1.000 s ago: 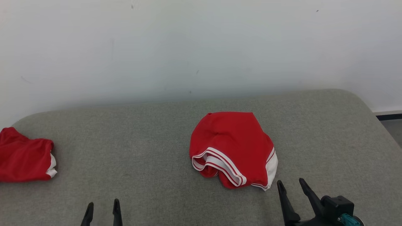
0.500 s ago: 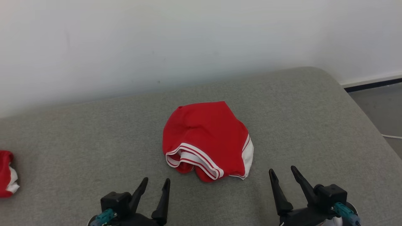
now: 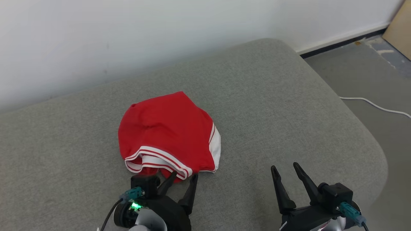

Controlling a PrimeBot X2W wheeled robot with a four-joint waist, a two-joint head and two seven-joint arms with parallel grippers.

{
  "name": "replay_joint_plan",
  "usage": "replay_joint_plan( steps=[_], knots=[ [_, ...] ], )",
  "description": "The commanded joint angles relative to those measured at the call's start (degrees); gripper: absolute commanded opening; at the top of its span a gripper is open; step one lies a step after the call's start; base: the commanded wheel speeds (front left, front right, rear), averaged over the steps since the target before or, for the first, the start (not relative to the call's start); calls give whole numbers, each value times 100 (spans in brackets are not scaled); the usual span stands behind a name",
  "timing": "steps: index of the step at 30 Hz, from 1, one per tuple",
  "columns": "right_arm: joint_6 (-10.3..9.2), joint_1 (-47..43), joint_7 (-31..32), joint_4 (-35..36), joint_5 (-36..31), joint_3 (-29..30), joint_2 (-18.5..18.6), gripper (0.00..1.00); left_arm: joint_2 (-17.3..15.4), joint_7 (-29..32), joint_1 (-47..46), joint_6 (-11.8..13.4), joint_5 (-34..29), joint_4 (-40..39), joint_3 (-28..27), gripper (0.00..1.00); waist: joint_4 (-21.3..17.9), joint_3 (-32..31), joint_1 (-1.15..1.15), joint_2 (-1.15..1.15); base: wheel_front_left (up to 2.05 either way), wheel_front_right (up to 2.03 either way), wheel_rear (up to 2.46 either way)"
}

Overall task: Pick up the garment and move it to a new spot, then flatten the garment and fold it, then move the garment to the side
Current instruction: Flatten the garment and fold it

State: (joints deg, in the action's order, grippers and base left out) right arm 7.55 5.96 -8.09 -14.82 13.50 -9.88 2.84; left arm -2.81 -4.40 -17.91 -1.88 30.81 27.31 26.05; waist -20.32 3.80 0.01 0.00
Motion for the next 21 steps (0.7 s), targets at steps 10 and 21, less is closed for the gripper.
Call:
replay_joint_plan(
  steps=[10, 21],
  knots=[
    [-12, 93, -118, -126, 63, -2, 6, 100, -21, -264, -572, 187, 424, 419, 333, 0, -273, 246, -1, 0, 0, 0, 0],
    [-12, 46, -54, -179, 34, -50, 8, 100, -12, -784, -1794, -63, 679, 96, 640, 0, 2, -80, -1, 0, 0, 0, 0]
  ],
)
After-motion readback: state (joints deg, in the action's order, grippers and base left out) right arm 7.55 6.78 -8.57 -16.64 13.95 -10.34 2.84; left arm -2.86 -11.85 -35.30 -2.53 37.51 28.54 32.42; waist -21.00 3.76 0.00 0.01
